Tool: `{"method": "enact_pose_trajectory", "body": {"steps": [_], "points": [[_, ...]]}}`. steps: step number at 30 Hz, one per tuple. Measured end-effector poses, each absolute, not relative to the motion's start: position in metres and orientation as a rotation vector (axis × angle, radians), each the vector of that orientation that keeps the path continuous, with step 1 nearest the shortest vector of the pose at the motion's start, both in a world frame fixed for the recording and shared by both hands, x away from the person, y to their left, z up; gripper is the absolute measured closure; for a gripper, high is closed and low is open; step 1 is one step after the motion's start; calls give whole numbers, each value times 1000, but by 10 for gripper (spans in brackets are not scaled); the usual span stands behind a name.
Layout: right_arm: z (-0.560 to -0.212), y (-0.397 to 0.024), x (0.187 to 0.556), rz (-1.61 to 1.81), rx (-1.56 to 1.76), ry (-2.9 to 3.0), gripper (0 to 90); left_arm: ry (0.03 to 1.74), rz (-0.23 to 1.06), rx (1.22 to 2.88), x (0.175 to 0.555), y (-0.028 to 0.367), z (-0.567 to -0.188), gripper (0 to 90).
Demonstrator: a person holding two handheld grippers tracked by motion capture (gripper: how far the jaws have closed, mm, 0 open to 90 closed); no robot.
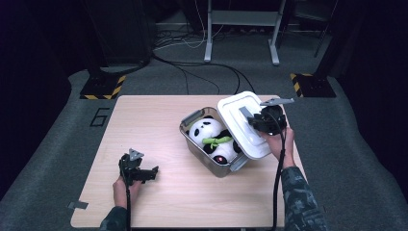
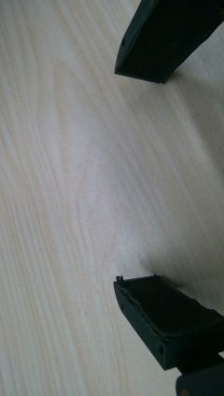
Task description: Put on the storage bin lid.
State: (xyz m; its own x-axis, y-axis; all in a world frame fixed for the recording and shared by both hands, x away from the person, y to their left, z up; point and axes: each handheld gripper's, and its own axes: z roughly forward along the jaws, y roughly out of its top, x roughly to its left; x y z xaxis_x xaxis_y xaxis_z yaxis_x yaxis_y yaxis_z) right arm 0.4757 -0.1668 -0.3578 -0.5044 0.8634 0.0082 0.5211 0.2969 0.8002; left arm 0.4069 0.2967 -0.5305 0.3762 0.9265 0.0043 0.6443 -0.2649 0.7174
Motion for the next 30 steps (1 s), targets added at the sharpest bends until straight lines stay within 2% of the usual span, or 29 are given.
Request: {"method": "enact_pose_trajectory", "body": {"steps": [30], "points": [[-360,-83,476,1075,1067,2374,667,1345,573,2014,407,297,-530,0]]}}
